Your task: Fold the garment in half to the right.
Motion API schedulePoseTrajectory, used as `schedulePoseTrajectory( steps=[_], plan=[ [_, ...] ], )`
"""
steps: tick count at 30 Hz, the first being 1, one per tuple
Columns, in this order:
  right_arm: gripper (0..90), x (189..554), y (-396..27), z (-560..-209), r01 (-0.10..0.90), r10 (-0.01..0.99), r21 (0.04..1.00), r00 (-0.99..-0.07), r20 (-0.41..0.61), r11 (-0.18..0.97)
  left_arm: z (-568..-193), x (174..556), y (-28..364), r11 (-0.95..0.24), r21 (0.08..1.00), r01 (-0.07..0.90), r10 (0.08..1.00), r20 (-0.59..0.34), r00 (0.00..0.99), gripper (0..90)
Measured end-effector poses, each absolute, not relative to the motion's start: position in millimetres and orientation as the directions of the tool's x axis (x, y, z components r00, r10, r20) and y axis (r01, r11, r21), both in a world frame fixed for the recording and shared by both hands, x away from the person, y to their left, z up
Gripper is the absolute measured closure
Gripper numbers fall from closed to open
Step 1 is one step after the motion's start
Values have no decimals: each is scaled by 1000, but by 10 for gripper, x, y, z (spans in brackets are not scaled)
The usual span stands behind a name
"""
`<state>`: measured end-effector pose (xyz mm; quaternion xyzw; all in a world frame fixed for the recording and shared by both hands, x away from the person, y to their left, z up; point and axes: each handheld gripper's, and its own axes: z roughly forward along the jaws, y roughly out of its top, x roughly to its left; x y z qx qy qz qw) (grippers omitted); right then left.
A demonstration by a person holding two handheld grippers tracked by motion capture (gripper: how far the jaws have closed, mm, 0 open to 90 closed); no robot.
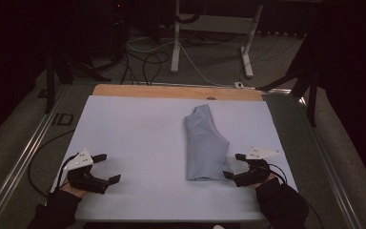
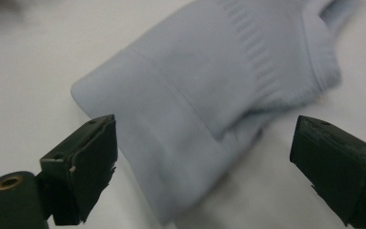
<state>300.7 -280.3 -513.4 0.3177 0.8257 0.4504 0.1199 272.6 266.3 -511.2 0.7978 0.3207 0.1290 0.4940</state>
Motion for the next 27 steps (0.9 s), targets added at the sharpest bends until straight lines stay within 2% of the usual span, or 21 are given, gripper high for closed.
schedulePoseTrajectory(
  steps=[13, 18, 27],
  plan=[
    [87, 2798, -2950, -5258, 433, 691, 820, -720, 64, 375, -5116, 2708, 2647, -315, 869, 381, 636, -105, 765, 3],
    [87, 2769, -2973, -5259, 419, 723, 829, -690, 26, 370, -5108, 2700, 2655, -312, 872, 377, 642, -98, 760, 3],
    [87, 2784, -2977, -5269, 415, 729, 835, -684, 24, 362, -5112, 2701, 2651, -318, 870, 376, 644, -93, 759, 3]
  ],
)
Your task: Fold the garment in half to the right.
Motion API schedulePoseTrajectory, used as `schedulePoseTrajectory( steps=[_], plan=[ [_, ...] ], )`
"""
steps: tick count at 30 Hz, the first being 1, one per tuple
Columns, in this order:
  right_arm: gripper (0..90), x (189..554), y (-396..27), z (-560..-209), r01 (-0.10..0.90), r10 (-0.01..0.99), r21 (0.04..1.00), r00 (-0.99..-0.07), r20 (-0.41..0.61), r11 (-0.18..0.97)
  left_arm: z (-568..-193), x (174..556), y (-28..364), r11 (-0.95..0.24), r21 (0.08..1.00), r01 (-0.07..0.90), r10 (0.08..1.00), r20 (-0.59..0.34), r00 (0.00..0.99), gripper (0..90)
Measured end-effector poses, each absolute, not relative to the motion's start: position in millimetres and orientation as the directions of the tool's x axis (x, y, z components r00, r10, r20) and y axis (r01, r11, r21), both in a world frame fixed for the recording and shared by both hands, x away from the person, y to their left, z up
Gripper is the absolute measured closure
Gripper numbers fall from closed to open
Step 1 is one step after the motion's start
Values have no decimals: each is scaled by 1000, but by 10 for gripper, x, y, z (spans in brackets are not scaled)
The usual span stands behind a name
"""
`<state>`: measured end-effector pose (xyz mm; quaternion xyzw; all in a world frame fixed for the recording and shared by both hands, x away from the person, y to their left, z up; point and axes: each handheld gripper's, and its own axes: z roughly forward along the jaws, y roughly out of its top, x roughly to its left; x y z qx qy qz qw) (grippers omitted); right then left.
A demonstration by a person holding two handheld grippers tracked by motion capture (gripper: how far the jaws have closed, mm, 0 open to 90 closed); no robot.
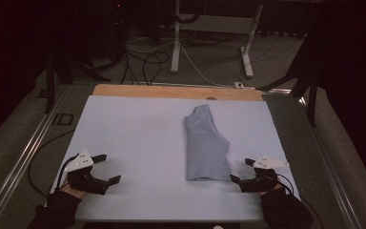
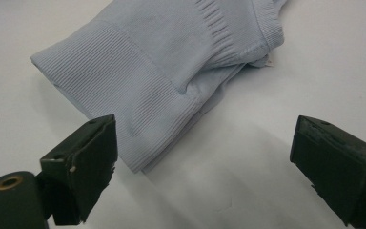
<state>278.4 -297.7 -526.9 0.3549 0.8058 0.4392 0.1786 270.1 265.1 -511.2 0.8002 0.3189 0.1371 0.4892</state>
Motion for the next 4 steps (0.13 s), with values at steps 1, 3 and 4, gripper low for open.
schedulePoseTrajectory(
  steps=[1, 3, 4],
  plan=[
    [87, 2786, -2978, -5271, 417, 728, 833, -685, 25, 363, -5112, 2700, 2653, -315, 870, 378, 646, -95, 758, 3],
    [87, 2786, -2974, -5274, 419, 728, 830, -686, 24, 368, -5111, 2697, 2653, -318, 870, 375, 645, -91, 758, 3],
    [87, 2787, -2972, -5275, 421, 727, 829, -686, 25, 368, -5109, 2698, 2655, -320, 870, 376, 646, -91, 758, 3]
  ],
)
